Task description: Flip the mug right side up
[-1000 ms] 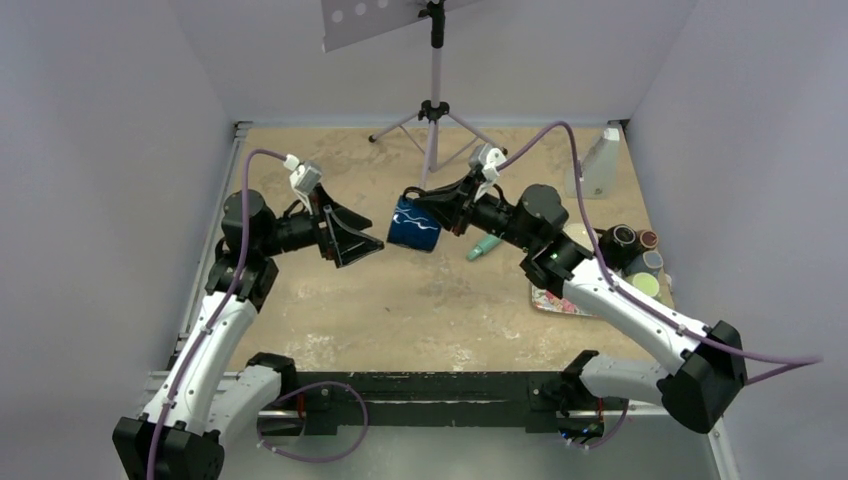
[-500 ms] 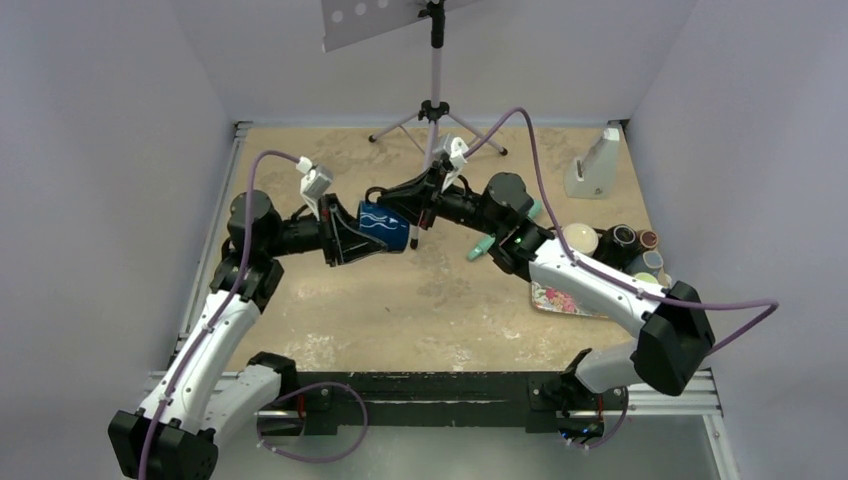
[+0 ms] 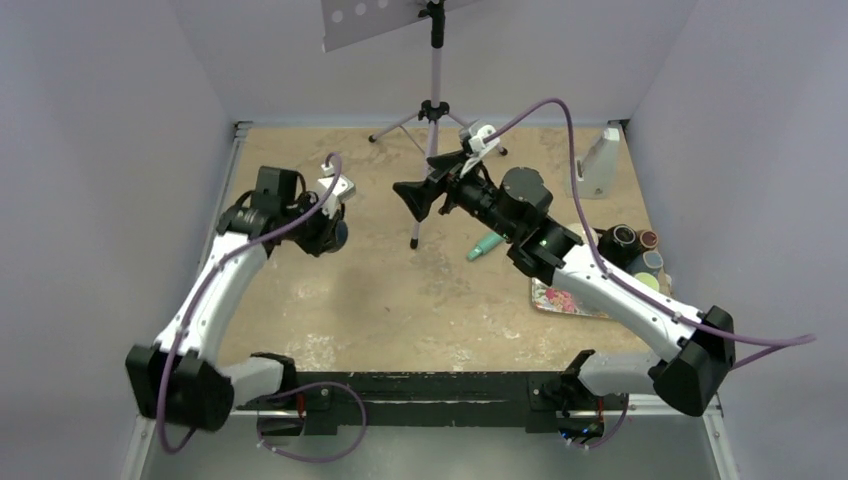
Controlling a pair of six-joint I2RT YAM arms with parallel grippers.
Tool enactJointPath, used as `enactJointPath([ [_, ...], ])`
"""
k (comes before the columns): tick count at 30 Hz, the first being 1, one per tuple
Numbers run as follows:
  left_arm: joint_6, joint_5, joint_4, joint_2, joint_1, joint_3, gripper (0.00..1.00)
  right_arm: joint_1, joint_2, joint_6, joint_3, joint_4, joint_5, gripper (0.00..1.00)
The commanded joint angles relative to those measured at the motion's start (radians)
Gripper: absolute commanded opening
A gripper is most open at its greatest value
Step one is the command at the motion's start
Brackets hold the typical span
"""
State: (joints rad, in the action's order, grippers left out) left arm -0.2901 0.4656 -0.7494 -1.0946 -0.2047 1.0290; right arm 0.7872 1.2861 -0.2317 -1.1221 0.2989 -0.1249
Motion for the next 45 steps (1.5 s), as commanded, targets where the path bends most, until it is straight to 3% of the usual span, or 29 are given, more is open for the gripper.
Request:
enactJointPath([
  [1, -0.337, -0.321, -0.264, -0.308, 0.138, 0.262, 0.00, 0.000, -0.061, 0.059, -0.008, -0.147, 0.236, 0.99],
  [6, -0.268, -0.416, -0.340, -0.665, 0.201, 0.610, 0.00, -0.029, -0.082, 0.024, -0.049, -0.343, 0.357, 0.99],
  [12, -0.197, -0.434, -0.418, -1.019, 0.239, 0.974, 0.00, -0.080, -0.120, 0.018, -0.082, -0.528, 0.430, 0.99],
  [20, -0.198, -0.411, -0.398, -1.243, 0.283, 1.178, 0.00, -0.228, -0.228, -0.047, -0.016, -0.644, 0.437, 0.98],
  [22, -0.208, -0.383, -0.391, -1.251, 0.284, 1.153, 0.01, -0.290, -0.239, -0.059, 0.000, -0.682, 0.449, 0.98],
  [28, -0.208, -0.274, -0.365, -1.183, 0.287, 1.082, 0.53, -0.536, -0.181, -0.011, 0.022, -0.807, 0.437, 0.98],
  [29, -0.203, -0.254, -0.362, -1.160, 0.288, 1.082, 0.56, -0.556, -0.162, 0.025, 0.025, -0.813, 0.432, 0.97],
  [37, -0.165, -0.108, -0.354, -0.921, 0.292, 1.070, 0.72, -0.566, 0.054, 0.697, -0.005, -0.816, 0.245, 0.85],
  [45, -0.091, -0.201, -0.344, -0.683, 0.289, 0.887, 0.76, -0.584, 0.382, 0.936, -0.147, -0.962, 0.378, 0.83],
])
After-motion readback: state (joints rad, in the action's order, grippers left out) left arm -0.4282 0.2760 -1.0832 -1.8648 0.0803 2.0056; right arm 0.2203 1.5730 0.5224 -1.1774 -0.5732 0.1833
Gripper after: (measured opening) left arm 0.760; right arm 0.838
